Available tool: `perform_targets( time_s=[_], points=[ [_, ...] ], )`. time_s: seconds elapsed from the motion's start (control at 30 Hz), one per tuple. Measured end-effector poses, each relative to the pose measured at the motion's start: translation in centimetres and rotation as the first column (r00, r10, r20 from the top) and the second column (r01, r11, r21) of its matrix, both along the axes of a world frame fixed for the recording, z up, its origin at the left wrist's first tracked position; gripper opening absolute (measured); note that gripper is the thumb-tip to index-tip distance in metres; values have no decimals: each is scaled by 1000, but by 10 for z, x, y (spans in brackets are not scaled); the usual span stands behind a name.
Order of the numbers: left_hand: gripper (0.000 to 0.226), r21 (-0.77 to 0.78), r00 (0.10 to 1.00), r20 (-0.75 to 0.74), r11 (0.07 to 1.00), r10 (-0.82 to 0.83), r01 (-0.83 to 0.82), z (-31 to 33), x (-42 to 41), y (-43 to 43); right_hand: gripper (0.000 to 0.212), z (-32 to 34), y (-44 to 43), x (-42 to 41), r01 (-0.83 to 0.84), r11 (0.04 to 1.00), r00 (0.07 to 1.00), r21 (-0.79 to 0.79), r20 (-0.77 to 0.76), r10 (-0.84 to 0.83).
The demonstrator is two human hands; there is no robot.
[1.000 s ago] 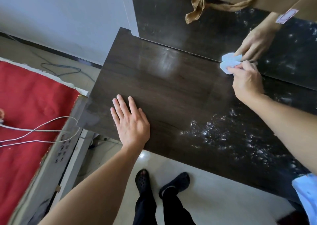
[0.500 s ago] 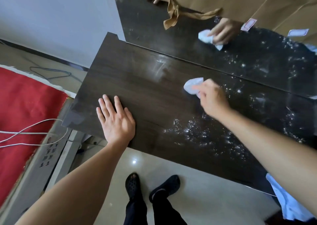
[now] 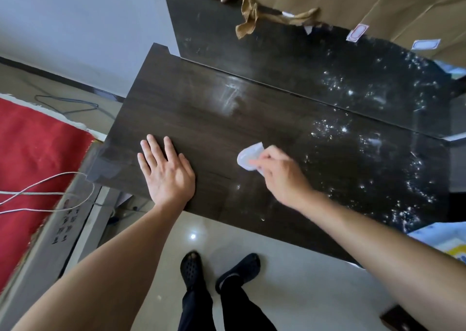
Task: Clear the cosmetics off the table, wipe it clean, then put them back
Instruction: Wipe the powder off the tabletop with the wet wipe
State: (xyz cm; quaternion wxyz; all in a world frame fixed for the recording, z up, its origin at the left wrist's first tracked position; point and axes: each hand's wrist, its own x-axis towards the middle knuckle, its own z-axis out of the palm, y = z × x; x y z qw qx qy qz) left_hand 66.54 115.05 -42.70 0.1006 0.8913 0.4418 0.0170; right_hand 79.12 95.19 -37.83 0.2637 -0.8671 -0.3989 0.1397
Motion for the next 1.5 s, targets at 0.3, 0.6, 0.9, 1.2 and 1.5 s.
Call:
perform_targets(
  time_s=[0.3, 0.6, 0.9, 1.2, 1.5],
  points=[
    [54, -5, 1000, 7, 1000, -7, 7, -1, -1, 1, 28, -22, -16, -92, -179, 984, 983, -6, -42, 179],
    [54, 1, 999, 34, 1000, -26, 26, -2, -2, 1, 29, -16, 2, -31, 89, 996, 996, 22, -1, -89],
    [51, -40, 999, 2, 998, -43, 43, 2, -3, 2, 40, -8, -94, -139, -183, 981, 976, -61, -130, 174],
    [53, -119, 986, 58, 980, -156, 162, 10, 27, -75, 28, 31, -68, 82, 340, 940, 919, -9, 217, -330],
    [56, -3, 987, 12, 987, -161, 161, -3, 28, -79, 25, -22, -27, 158, 234, 970, 841, -71, 515, -165]
  ],
)
